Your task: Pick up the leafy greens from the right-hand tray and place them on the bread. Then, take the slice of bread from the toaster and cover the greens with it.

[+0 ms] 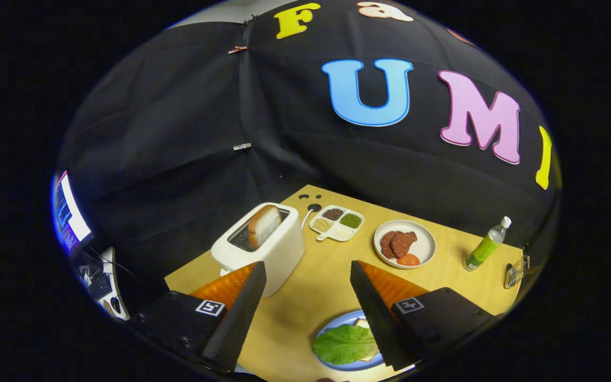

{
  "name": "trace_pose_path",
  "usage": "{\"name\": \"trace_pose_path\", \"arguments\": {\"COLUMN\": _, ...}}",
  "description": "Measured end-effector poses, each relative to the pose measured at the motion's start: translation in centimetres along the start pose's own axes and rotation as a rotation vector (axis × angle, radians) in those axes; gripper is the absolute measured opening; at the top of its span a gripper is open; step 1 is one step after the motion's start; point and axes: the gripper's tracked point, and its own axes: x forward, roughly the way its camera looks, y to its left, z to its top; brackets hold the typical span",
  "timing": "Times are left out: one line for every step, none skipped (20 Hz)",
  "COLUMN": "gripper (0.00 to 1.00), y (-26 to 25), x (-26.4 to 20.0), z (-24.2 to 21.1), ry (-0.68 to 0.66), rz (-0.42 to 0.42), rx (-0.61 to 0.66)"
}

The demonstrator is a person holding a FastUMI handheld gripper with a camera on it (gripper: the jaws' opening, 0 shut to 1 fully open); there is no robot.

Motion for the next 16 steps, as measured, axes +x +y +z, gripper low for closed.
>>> {"name": "trace_pose_path", "arguments": {"gripper": 1.0, "y": 0.9, "x": 0.9, "z": 0.8, "ry": -0.002, "rz": 0.005, "rx": -0.011}}
{"name": "trace_pose_path", "arguments": {"gripper": 0.99, "y": 2.0, "x": 1.7, "z": 1.3, "ry": -0.002, "rz": 0.011, "rx": -0.018}}
{"name": "trace_pose_path", "arguments": {"gripper": 0.99, "y": 3.0, "x": 2.6, "z": 1.9, "ry": -0.003, "rz": 0.017, "rx": -0.024}}
{"name": "trace_pose_path", "arguments": {"gripper": 0.99, "y": 4.0, "x": 3.6, "z": 2.4, "ry": -0.005, "rz": 0.023, "rx": -0.034}}
{"name": "trace_pose_path", "arguments": {"gripper": 0.99, "y": 4.8, "x": 4.5, "z": 2.9, "ry": -0.006, "rz": 0.024, "rx": -0.046}}
{"name": "trace_pose_path", "arguments": {"gripper": 0.99, "y": 5.5, "x": 5.4, "z": 3.2, "ry": -0.007, "rz": 0.027, "rx": -0.058}}
{"name": "trace_pose_path", "arguments": {"gripper": 0.99, "y": 6.3, "x": 6.5, "z": 3.4, "ry": -0.005, "rz": 0.031, "rx": -0.068}}
{"name": "trace_pose_path", "arguments": {"gripper": 0.99, "y": 6.9, "x": 7.1, "z": 3.5, "ry": -0.001, "rz": 0.034, "rx": -0.073}}
{"name": "trace_pose_path", "arguments": {"gripper": 1.0, "y": 7.3, "x": 8.0, "z": 3.6, "ry": 0.006, "rz": 0.034, "rx": -0.077}}
{"name": "trace_pose_path", "arguments": {"gripper": 0.99, "y": 7.9, "x": 8.9, "z": 3.4, "ry": 0.013, "rz": 0.036, "rx": -0.078}}
{"name": "trace_pose_path", "arguments": {"gripper": 1.0, "y": 8.3, "x": 9.7, "z": 3.2, "ry": 0.019, "rz": 0.038, "rx": -0.075}}
{"name": "trace_pose_path", "arguments": {"gripper": 1.0, "y": 8.5, "x": 10.6, "z": 3.3, "ry": 0.022, "rz": 0.036, "rx": -0.074}}
{"name": "trace_pose_path", "arguments": {"gripper": 1.0, "y": 8.6, "x": 11.5, "z": 3.1, "ry": 0.029, "rz": 0.031, "rx": -0.074}}
{"name": "trace_pose_path", "arguments": {"gripper": 0.99, "y": 8.6, "x": 12.4, "z": 2.8, "ry": 0.037, "rz": 0.023, "rx": -0.075}}
{"name": "trace_pose_path", "arguments": {"gripper": 1.0, "y": 8.5, "x": 13.4, "z": 2.5, "ry": 0.047, "rz": 0.014, "rx": -0.076}}
{"name": "trace_pose_path", "arguments": {"gripper": 1.0, "y": 8.4, "x": 14.1, "z": 2.2, "ry": 0.057, "rz": 0.004, "rx": -0.077}}
